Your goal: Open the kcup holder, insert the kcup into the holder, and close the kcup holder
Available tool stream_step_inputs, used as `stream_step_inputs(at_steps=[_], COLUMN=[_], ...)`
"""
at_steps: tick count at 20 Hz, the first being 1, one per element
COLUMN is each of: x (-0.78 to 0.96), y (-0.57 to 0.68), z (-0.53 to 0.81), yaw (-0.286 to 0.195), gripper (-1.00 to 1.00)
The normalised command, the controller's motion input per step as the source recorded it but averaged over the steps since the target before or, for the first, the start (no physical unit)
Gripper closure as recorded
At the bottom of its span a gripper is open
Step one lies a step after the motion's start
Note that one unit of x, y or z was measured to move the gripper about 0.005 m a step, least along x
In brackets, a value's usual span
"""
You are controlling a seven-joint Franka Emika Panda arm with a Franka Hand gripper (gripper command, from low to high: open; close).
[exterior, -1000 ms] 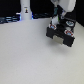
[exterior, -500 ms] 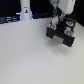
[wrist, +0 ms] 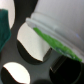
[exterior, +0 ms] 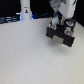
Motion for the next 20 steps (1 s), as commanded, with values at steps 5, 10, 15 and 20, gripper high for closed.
stream_step_inputs(at_steps=[5, 10, 15, 20], x=[0.00, 0.00, 0.12, 0.23], y=[0.10, 0.08, 0.25, 0.30], z=[0.00, 0.04, 0.34, 0.49], yaw=[-0.061, -0.067, -0.088, -0.095], gripper=[1.00, 1.00, 1.00, 1.00])
